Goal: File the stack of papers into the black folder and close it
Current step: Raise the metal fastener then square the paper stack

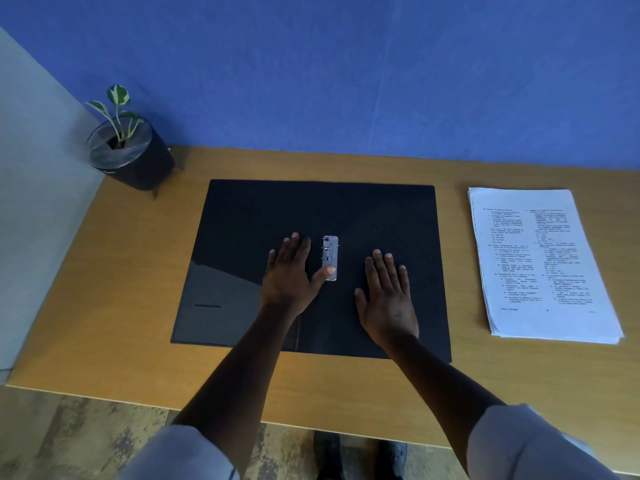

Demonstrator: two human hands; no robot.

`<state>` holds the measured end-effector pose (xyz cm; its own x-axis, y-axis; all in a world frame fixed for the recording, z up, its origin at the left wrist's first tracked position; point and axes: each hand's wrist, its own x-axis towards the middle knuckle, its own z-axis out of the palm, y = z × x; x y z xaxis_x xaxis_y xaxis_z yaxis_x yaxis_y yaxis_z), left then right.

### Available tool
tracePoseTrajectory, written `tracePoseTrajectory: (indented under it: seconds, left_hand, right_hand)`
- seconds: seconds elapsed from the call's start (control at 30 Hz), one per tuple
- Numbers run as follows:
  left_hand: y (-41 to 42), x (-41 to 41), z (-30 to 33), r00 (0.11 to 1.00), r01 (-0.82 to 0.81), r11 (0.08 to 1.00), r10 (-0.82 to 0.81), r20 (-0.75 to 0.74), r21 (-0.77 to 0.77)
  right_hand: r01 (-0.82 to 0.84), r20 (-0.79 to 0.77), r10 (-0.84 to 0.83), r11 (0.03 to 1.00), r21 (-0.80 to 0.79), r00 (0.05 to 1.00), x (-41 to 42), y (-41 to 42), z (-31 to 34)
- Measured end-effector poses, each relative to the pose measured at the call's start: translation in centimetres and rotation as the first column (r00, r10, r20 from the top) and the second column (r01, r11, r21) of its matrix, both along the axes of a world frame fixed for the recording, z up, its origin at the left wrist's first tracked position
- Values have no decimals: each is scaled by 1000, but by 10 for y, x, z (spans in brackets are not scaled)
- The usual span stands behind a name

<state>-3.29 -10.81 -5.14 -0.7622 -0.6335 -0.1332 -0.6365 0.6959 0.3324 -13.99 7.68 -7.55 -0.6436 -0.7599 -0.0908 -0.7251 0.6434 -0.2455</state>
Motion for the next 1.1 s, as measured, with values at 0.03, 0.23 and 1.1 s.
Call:
tracePoseTrajectory:
  seconds: [0.03,0.23,1.1]
  left_hand:
    - [-2,-2,3,1000,4,1000,-4,-2,11]
    - [-12,-16,26,995,20,994,-30,-92,-108]
    - [-53,-82,40,980,117,990,-103,-171,74]
  right_hand:
    - [-1,1,1,1000,7,1000,0,0,0]
    - [6,4,-6,1000,4,1000,0,-1,-1]
    - [12,2,-12,1000,10,1000,-1,0,-1]
